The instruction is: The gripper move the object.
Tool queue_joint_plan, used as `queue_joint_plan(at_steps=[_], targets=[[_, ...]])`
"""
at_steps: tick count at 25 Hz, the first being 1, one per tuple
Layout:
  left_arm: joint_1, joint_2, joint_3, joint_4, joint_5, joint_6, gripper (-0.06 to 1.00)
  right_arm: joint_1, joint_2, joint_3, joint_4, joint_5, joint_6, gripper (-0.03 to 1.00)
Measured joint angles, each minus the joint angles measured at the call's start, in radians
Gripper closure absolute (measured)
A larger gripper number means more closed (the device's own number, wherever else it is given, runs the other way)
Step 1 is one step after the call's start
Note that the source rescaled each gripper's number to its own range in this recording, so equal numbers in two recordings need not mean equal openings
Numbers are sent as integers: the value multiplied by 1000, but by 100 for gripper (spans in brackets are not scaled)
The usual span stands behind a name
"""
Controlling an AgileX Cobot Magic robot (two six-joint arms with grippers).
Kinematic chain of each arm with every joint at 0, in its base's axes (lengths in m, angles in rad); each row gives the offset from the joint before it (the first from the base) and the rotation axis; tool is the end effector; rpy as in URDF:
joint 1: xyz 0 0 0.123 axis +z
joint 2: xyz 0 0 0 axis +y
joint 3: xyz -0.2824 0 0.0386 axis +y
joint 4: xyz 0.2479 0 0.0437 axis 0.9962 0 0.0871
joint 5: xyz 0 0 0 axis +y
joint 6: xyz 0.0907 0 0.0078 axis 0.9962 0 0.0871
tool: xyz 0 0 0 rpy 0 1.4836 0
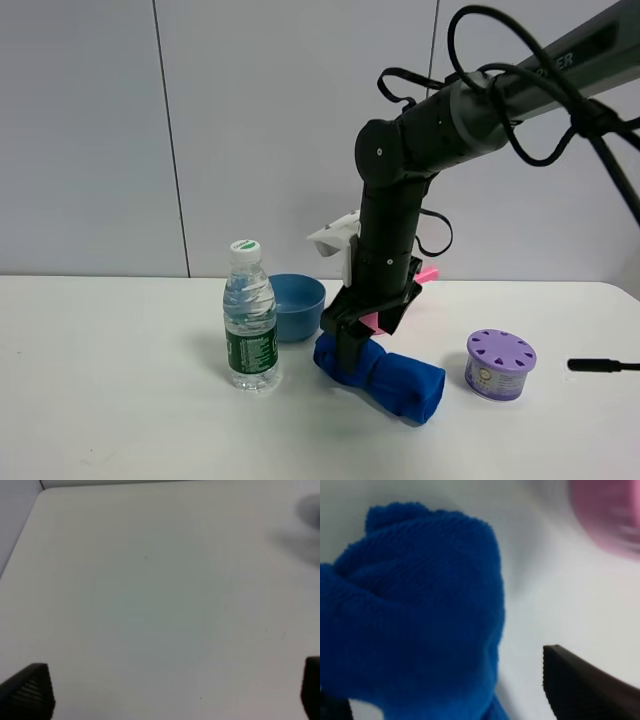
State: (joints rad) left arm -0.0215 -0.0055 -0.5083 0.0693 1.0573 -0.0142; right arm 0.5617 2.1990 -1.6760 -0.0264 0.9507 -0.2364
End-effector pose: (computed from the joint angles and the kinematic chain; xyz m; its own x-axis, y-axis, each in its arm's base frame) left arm -0.0065 0.0056 0.2799 -0.4402 0.0293 -0.8974 -0.0240 0.9987 0.0444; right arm 0.3822 0.2382 0.1533 -0.6740 -0.7184 -0.1724 -0.7197 0.6911 -0.0661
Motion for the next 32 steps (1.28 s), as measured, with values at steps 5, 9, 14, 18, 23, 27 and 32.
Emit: queue_joint_plan(at_steps=[5,9,14,18,23,27,32], targets=[[0,0,0,0,0,0,-6,0,-77,0,-26,48,46,28],[0,0,0,0,0,0,-6,0,-141,0,-105,75,143,10],[0,0,0,0,0,0,-6,0,-241,0,-244,126,230,-2],[0,0,0,0,0,0,-6,0,-336,0,-271,180,243,-3],[0,0,0,0,0,0,-6,0,-484,0,-280,199,256,-3],[0,0,0,0,0,0,-6,0,-633,0,-316,200,289,-3],[0,0,0,0,0,0,-6,0,-810,0,-452,201,349,-3]])
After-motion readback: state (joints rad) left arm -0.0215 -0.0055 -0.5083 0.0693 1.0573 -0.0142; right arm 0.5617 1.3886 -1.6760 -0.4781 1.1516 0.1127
